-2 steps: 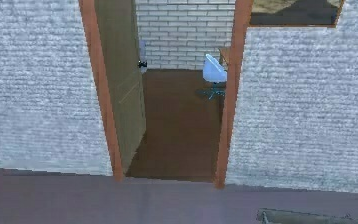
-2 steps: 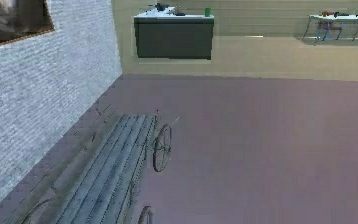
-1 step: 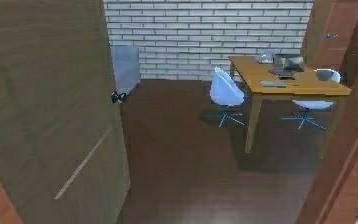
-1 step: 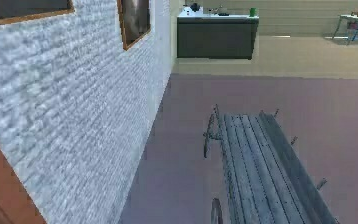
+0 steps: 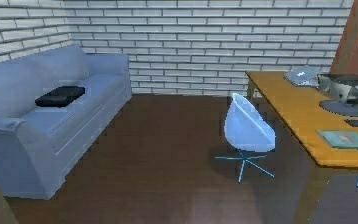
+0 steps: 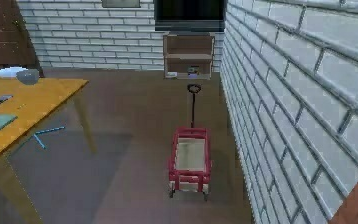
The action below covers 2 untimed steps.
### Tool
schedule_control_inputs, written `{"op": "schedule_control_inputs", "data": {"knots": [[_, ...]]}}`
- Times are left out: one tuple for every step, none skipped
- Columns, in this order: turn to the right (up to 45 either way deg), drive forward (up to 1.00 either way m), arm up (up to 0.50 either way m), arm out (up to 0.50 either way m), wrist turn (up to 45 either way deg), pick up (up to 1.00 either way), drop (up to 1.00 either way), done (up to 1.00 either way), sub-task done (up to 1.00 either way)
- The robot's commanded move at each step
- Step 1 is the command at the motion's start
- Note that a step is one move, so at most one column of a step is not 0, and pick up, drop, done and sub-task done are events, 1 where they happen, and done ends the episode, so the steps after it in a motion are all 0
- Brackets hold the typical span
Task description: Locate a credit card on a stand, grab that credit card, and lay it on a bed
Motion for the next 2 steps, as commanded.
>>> {"op": "schedule_control_inputs", "data": {"knots": [[0.0, 1.00, 0.00, 0.00, 0.0, 0.00, 0.00, 0.00, 0.00], [3.0, 0.00, 0.00, 0.00, 0.0, 0.00, 0.00, 0.00, 0.00]]}}
